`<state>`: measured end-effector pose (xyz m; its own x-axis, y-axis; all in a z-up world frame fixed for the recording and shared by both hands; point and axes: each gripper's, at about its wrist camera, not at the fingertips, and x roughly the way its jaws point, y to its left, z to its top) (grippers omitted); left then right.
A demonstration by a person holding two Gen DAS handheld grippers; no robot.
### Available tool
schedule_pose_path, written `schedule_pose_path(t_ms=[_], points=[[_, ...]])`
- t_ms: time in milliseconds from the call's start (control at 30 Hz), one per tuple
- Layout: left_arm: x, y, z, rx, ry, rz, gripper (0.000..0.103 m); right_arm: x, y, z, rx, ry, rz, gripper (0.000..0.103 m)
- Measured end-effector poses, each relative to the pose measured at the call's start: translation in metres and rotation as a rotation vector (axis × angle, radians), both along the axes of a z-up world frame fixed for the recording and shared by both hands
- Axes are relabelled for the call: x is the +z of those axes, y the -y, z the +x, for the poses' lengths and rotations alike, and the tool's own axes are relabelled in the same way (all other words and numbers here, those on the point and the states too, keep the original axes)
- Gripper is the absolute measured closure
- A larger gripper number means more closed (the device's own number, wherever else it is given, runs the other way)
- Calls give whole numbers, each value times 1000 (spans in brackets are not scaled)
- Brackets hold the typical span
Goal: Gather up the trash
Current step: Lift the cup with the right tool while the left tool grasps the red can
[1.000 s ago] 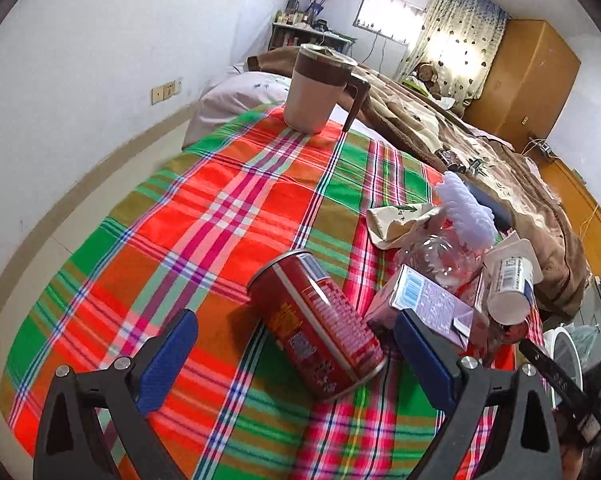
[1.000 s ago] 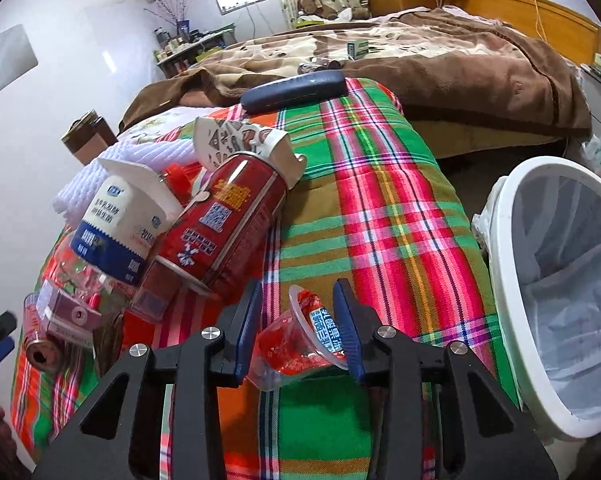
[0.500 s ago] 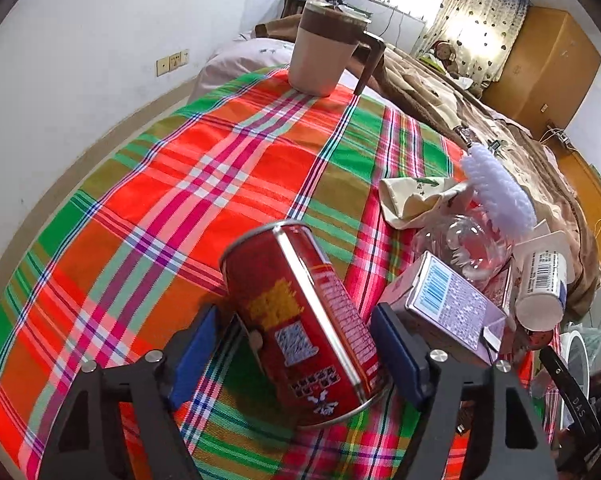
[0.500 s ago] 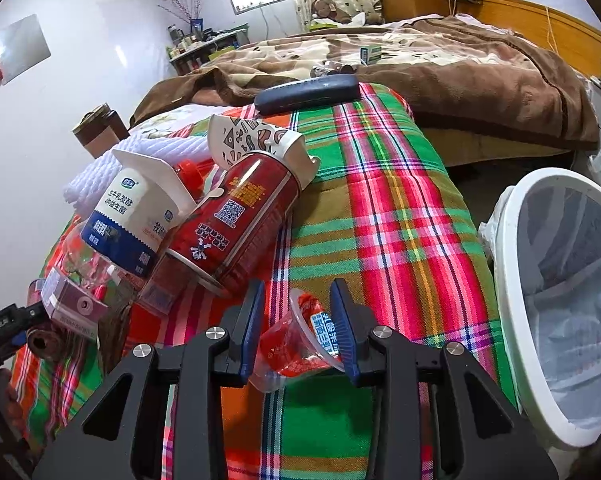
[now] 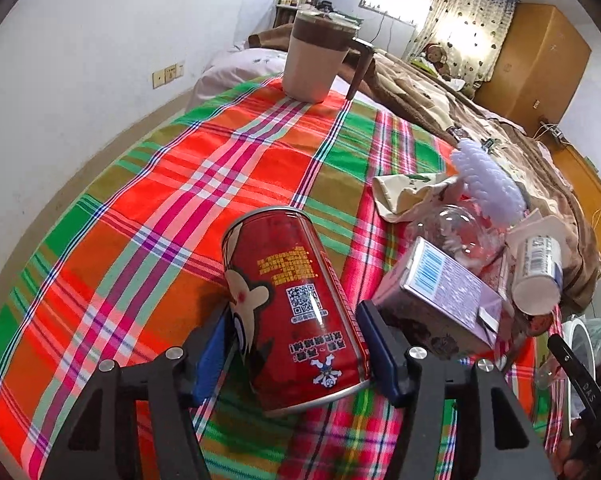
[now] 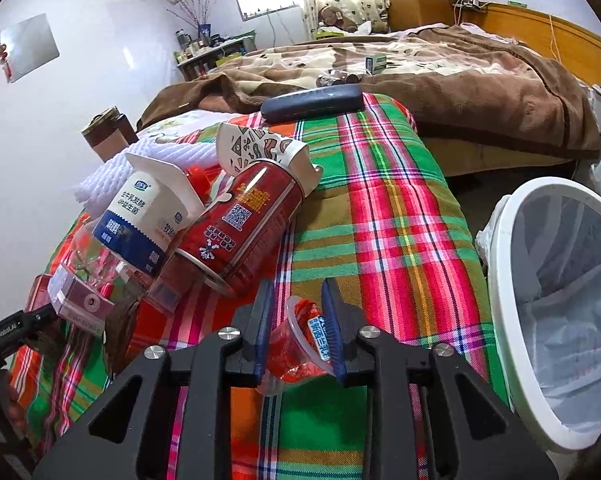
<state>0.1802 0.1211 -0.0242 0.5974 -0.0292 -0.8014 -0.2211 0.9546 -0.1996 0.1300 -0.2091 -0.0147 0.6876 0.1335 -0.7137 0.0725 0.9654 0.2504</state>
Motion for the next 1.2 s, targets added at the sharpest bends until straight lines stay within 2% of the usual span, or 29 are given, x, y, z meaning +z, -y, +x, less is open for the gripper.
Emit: schedule_pose_path(t_ms=[100, 400, 500, 600, 733, 833, 933, 1200], points=[[7, 5, -11, -11, 35, 37, 41, 1, 2, -2, -2, 5, 0, 88], [-2, 6, -22, -39, 11, -12, 41, -1, 10, -8, 3, 11, 43, 89], [-4, 6, -25, -35, 17, 21, 41, -1, 17, -13, 1, 15, 68, 89], [-6, 3, -28, -44, 17, -20, 41, -2, 18, -16, 11, 16, 77, 89], [-4, 4, -35, -47, 36, 2, 41, 1, 18, -21, 33, 40, 98, 89], [-6, 5, -39, -63, 37, -30, 41, 3, 16, -25, 57, 60, 100, 89], [-6, 11, -43, -77, 48, 13, 41, 5, 19, -30, 69, 70, 98, 89], [-9, 7, -43, -82, 53, -20, 40, 3, 37, -37, 68, 71, 163, 90]])
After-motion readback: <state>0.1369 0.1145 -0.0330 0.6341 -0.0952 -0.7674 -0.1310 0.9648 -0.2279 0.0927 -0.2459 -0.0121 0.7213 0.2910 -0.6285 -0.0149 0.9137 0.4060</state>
